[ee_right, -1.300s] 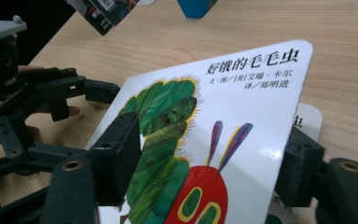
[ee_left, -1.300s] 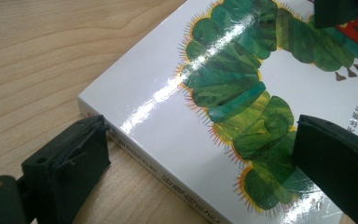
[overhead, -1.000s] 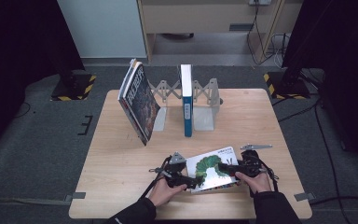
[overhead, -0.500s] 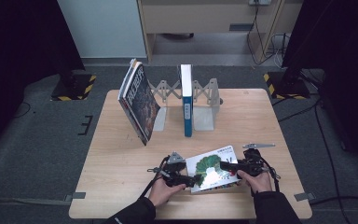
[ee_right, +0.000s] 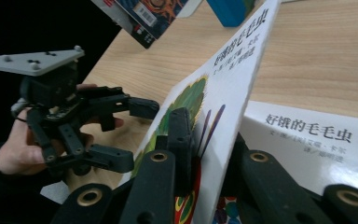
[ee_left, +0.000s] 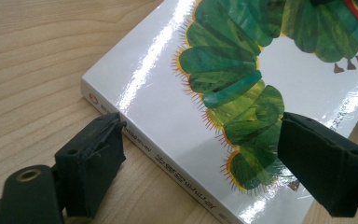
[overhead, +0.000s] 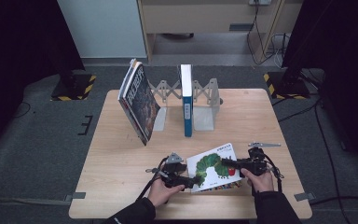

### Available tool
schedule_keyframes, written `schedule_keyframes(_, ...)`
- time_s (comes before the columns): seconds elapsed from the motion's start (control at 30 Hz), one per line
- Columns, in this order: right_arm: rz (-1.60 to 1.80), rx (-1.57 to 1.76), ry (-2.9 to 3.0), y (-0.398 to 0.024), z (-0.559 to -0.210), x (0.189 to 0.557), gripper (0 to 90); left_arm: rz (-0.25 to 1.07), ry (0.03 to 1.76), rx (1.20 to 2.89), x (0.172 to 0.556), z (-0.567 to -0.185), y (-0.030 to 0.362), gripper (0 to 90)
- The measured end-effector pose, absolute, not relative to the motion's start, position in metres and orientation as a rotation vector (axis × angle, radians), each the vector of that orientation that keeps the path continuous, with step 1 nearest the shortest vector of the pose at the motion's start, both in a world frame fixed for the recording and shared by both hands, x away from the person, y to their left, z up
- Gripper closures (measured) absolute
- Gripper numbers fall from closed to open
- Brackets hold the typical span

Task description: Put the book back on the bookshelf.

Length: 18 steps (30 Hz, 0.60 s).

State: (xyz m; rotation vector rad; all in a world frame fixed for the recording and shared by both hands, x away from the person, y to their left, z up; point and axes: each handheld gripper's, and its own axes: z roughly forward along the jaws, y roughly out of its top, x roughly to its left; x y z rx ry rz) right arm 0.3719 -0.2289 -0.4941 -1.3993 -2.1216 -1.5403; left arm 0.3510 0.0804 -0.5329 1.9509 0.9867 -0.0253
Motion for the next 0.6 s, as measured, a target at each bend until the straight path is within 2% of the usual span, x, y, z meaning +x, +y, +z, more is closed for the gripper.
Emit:
schedule_keyframes(0.23,-1.618,-1.313,-2.143,-0.228,-0.486,0.368,82.8,-0.066,0.992,1.933,0.352,-0.535,0.081,7.8)
schedule_keyframes(0.47,-1.728,-1.236,-2.149,-0.229,-0.480,0.365,83.4,-0.100,0.917,1.923,0.351,-0.539,0.077,3.4)
schedule_keyframes(0.6,-1.702,-1.288,-2.170,-0.229,-0.483,0.366,80.8,-0.099,0.933,1.905,0.352,-0.540,0.078,4.9)
